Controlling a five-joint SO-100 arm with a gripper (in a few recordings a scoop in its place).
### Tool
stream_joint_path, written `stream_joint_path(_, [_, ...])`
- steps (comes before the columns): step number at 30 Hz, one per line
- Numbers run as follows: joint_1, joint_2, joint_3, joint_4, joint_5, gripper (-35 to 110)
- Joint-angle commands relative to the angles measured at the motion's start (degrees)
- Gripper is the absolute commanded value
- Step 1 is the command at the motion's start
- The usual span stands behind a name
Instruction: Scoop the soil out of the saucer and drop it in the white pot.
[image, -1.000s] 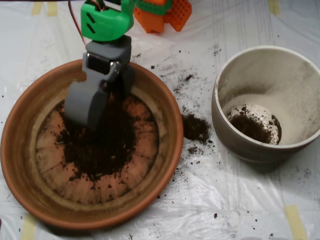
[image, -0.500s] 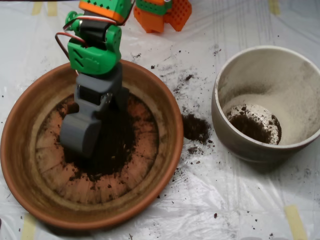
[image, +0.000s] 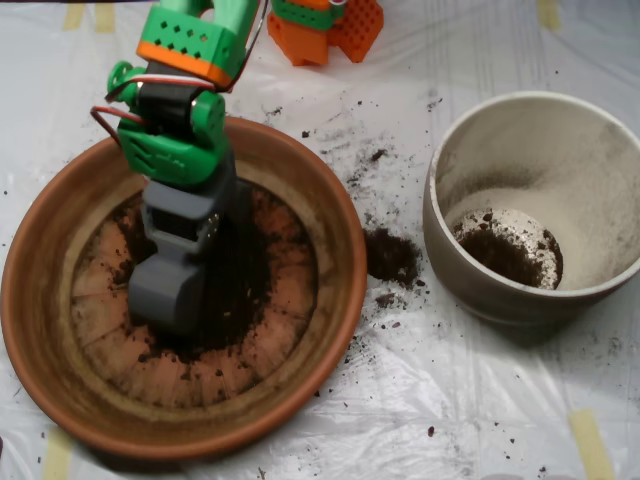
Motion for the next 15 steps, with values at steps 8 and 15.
stream_joint_path(8, [2.37, 1.14, -3.78, -2.55, -2.64, 25])
stream_joint_path(15, [2.64, 7.65, 4.04, -11.78, -3.25, 3])
